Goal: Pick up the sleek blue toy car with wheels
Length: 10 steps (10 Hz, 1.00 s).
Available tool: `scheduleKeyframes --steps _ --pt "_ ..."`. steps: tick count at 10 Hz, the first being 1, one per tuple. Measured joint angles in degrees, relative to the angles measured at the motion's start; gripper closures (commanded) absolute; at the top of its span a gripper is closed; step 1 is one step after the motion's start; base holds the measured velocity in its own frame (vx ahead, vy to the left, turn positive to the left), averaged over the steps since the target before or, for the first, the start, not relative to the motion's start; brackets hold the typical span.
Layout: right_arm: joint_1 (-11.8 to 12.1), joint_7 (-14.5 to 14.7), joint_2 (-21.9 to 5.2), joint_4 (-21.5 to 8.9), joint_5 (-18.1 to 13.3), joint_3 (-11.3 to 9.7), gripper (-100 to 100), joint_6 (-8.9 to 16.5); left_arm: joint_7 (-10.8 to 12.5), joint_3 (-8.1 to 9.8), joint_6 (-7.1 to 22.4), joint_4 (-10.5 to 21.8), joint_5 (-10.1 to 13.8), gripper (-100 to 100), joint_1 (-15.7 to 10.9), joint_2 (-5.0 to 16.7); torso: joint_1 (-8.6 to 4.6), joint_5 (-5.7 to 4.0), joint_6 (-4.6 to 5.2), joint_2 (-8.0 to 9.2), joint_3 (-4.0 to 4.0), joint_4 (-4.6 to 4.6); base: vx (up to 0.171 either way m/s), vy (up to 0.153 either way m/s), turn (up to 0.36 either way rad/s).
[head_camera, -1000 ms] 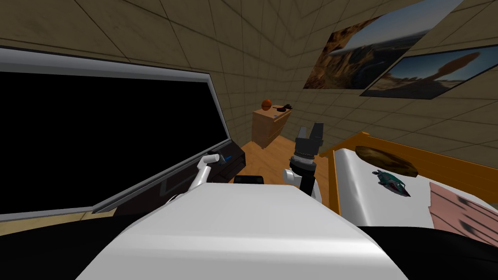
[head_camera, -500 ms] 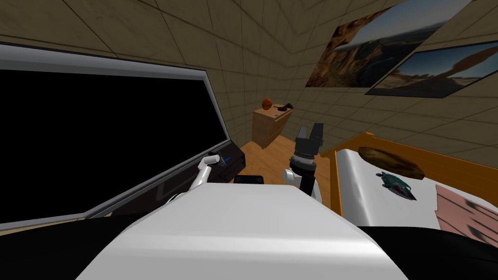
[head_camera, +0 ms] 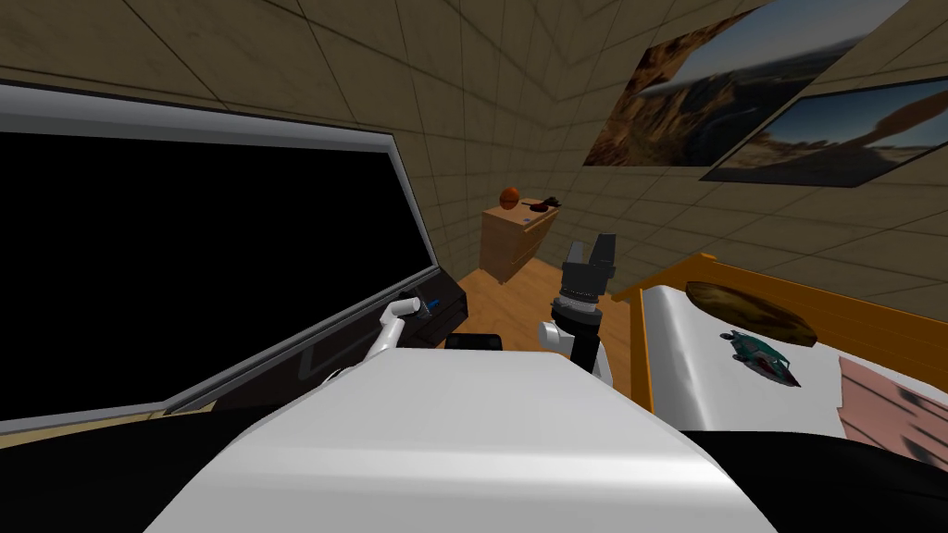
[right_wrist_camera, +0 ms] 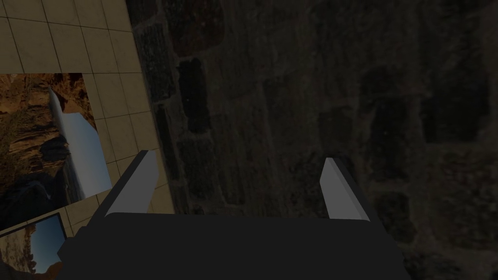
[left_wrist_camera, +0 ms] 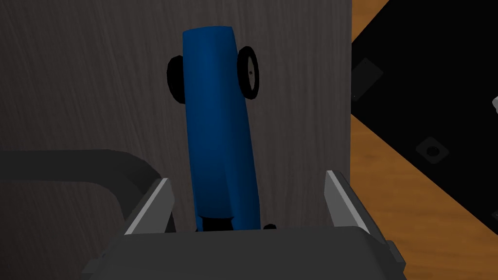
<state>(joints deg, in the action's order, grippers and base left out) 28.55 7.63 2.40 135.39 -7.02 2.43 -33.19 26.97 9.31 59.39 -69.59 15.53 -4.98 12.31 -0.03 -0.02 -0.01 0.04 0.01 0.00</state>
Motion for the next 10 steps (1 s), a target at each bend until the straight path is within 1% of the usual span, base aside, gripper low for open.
scheduleKeyframes --steps 4,5,6,9,10 --pt "0.00 0.00 0.00 0.00 0.00 0.00 0 0.00 0.02 0.06 -0.02 -0.16 0.01 100 -0.15 0.08 0.12 0.16 0.02 -0.11 -0.13 -0.15 0.000 0.000 0.000" --pt "0.00 0.00 0.00 0.00 0.00 0.00 0 0.00 0.02 0.06 -0.03 -0.17 0.01 0 -0.15 0.09 0.13 0.17 0.02 -0.13 -0.15 -0.16 0.000 0.000 0.000" --pt "0.00 0.00 0.00 0.00 0.00 0.00 0 0.00 0.02 0.06 -0.03 -0.17 0.01 100 -0.15 0.09 0.13 0.17 0.02 -0.14 -0.15 -0.16 0.005 0.015 -0.046" --pt "0.00 0.00 0.00 0.00 0.00 0.00 0 0.00 0.76 0.13 3.40 -3.58 0.58 100 0.18 1.03 0.16 0.16 0.03 -0.10 -0.13 -0.15 -0.006 0.006 -0.019" --pt "0.00 0.00 0.00 0.00 0.00 0.00 0 0.00 0.78 0.14 3.60 -3.69 0.60 0 0.17 1.09 0.14 0.17 0.03 -0.12 -0.14 -0.16 0.000 0.000 0.000"
